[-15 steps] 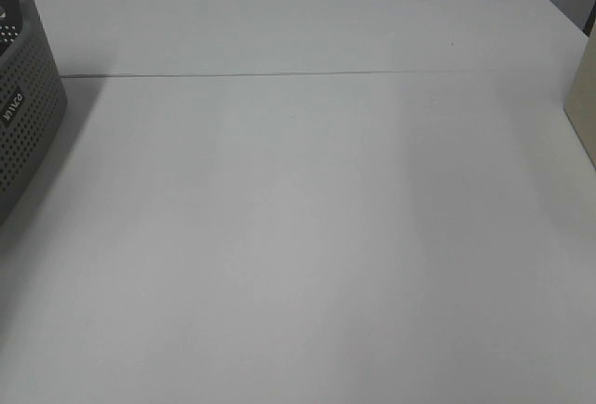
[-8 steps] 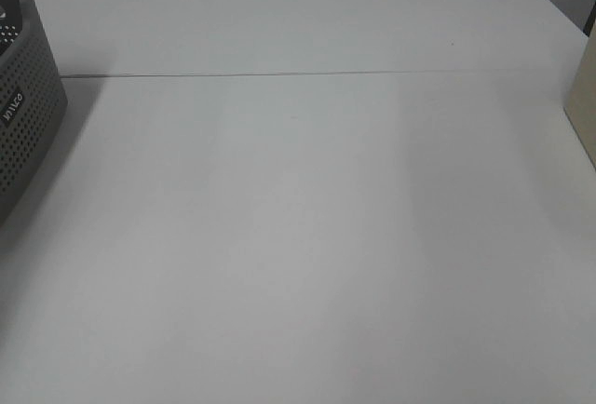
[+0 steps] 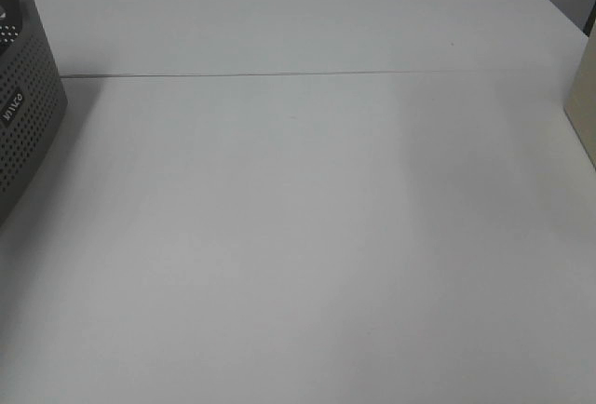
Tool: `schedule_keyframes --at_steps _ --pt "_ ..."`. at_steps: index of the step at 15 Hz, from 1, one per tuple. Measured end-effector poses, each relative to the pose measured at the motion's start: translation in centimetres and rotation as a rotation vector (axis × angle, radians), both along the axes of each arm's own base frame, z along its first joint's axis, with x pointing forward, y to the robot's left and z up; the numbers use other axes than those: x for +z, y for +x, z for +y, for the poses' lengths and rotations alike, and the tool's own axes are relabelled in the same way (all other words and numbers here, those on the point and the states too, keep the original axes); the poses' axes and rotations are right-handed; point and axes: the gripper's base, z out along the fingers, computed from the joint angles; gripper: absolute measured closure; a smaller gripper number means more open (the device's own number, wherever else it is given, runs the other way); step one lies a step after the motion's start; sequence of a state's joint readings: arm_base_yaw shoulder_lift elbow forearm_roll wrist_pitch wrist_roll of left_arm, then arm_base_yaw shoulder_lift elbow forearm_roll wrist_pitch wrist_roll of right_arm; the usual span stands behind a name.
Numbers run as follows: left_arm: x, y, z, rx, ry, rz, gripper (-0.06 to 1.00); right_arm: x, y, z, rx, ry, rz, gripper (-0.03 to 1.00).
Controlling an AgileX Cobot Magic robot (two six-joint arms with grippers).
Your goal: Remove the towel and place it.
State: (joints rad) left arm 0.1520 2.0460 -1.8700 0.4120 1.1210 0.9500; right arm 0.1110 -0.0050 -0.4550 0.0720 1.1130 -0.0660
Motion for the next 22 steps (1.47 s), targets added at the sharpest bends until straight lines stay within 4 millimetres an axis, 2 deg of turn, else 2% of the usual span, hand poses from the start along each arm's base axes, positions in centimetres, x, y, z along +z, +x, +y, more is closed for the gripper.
schedule_keyframes --at_steps 1,2,3,7,10,16,18,20,21,22 --pt "2.0 -0.3 -0.9 -0.007 -0.036 -0.062 0.94 0.0 0.0 0.0 0.001 0.001 0.000 0.21" --pt "5.1 -1.6 -2.3 -0.012 -0.131 -0.156 0.94 0.0 0.0 0.0 0.001 0.001 0.000 0.21" --pt "6.4 -2.2 -2.8 -0.012 -0.176 -0.194 0.94 0.0 0.0 0.0 0.001 0.001 0.000 0.21" --pt "10.7 -4.9 -3.8 -0.007 -0.251 -0.297 0.94 0.0 0.0 0.0 0.002 0.003 0.000 0.21" --pt "14.2 -7.4 -5.1 0.009 -0.379 -0.413 0.94 0.0 0.0 0.0 0.003 0.004 0.000 0.21" --pt "21.3 -14.5 -7.7 -0.064 -0.559 -0.613 0.94 0.0 0.0 0.0 0.000 0.001 -0.001 0.21" --pt "22.9 -16.4 -8.6 -0.140 -0.604 -0.655 0.94 0.3 0.0 0.1 0.023 -0.008 -0.029 0.21" --pt "24.6 -18.6 -10.0 -0.304 -0.647 -0.694 0.94 2.0 1.2 0.9 0.091 0.022 -0.147 0.21" --pt "25.4 -20.1 -11.2 -0.504 -0.639 -0.695 0.94 3.3 3.7 2.2 0.190 0.080 -0.181 0.22" --pt "25.6 -20.3 -11.6 -0.585 -0.633 -0.699 0.94 3.4 5.4 2.9 0.264 0.079 -0.159 0.23"
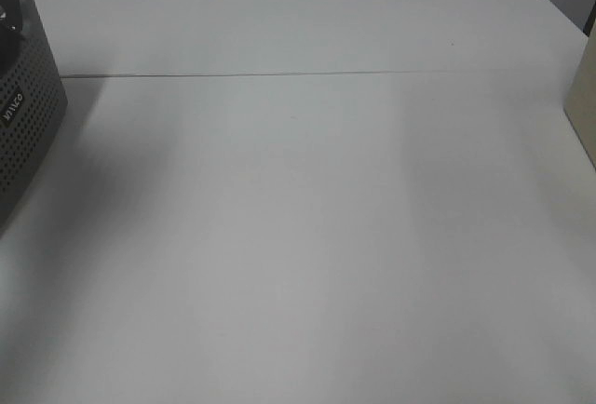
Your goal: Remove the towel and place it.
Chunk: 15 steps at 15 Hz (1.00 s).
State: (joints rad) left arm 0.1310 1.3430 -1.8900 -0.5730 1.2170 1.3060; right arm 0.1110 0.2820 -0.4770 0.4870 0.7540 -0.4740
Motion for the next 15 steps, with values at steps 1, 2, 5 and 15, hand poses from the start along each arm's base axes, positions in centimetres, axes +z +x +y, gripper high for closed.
schedule_keyframes --at_steps 1,2,5,15 --pt "0.1 -0.1 -0.3 -0.048 0.022 -0.028 0.94 -0.1 1.6 0.9 0.098 -0.013 0.023 0.26" --pt "0.2 -0.2 -0.6 -0.081 0.036 -0.044 0.94 -0.2 2.9 1.7 0.191 -0.016 0.033 0.28" --pt "0.2 -0.4 -2.8 -0.192 0.074 -0.066 0.94 -0.5 6.0 3.8 0.413 0.056 0.028 0.31" --pt "-2.2 1.6 -13.1 -0.457 0.180 -0.128 0.94 -3.1 19.0 9.8 0.780 0.146 0.035 0.20"
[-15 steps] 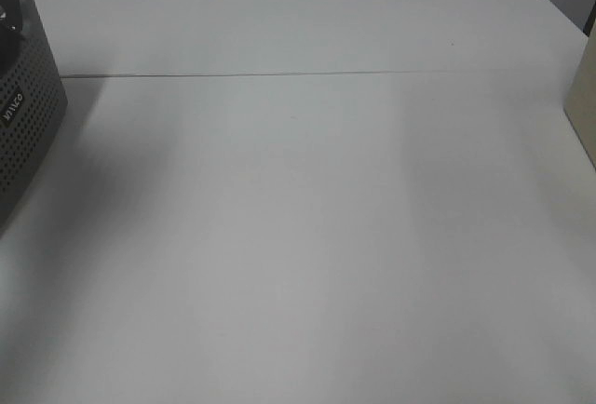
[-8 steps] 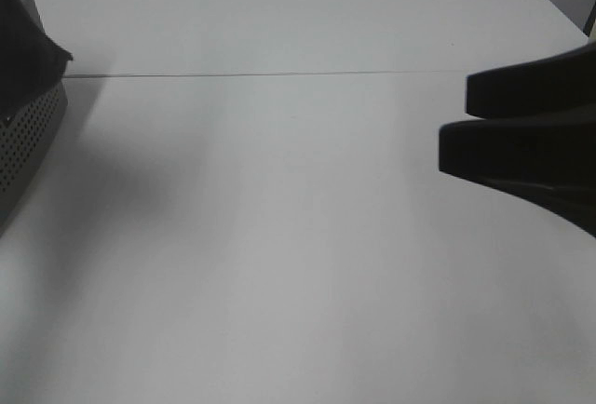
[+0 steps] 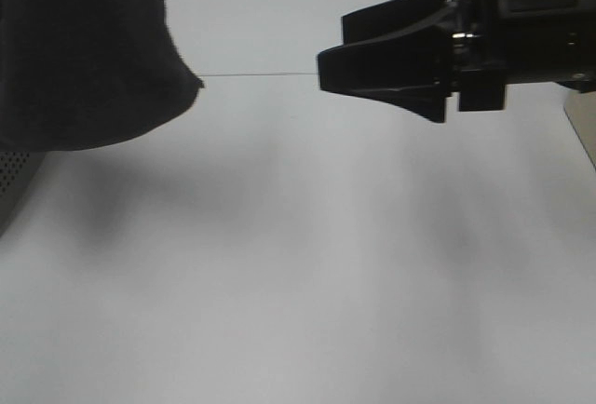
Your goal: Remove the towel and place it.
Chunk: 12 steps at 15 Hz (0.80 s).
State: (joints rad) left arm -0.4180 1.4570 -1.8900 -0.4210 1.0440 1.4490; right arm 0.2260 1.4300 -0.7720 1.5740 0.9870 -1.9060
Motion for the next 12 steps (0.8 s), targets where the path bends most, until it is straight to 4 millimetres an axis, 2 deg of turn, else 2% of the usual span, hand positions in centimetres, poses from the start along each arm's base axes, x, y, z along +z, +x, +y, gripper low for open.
schedule_keyframes --at_steps 2,5,7,12 --pt "-0.8 0.6 -2.0 -0.030 0.018 -0.017 0.94 -0.4 1.6 2.7 0.062 -0.005 0.003 0.19" --pt "-1.6 0.9 -4.1 -0.064 0.047 -0.038 0.94 -0.8 4.4 4.4 0.104 0.021 0.014 0.19" --pt "-1.6 1.3 -4.5 -0.053 0.037 -0.067 0.94 -1.4 5.2 5.3 0.189 0.070 0.051 0.19" --pt "-1.2 1.8 -4.6 -0.027 -0.001 -0.123 0.94 -3.8 6.8 6.1 0.211 0.094 0.140 0.19"
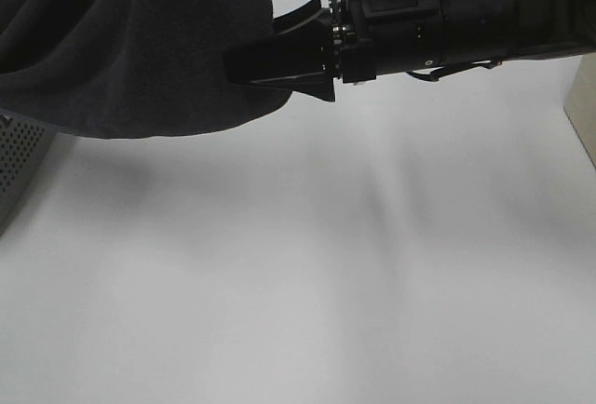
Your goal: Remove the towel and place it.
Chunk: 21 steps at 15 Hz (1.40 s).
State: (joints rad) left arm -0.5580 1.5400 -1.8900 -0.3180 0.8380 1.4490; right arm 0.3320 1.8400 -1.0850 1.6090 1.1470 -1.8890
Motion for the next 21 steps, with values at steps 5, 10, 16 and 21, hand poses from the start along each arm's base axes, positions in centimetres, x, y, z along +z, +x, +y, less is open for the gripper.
schedule_keyframes --at_steps 5,10,16,21 --pt "-0.7 1.4 -0.4 0.036 0.025 -0.041 0.94 -0.3 -0.5 0.0 0.072 -0.011 0.005 0.26" --pt "-0.7 1.6 -0.4 0.051 0.014 -0.048 0.94 -1.1 0.0 -0.2 0.012 -0.101 0.019 0.60" --pt "-0.7 1.9 0.0 0.086 0.049 -0.065 0.94 -1.3 -0.1 -0.3 0.022 -0.120 0.018 0.72" --pt "-1.2 1.8 0.2 0.104 0.077 -0.024 0.94 -0.8 0.2 -0.2 0.027 -0.135 0.030 0.72"
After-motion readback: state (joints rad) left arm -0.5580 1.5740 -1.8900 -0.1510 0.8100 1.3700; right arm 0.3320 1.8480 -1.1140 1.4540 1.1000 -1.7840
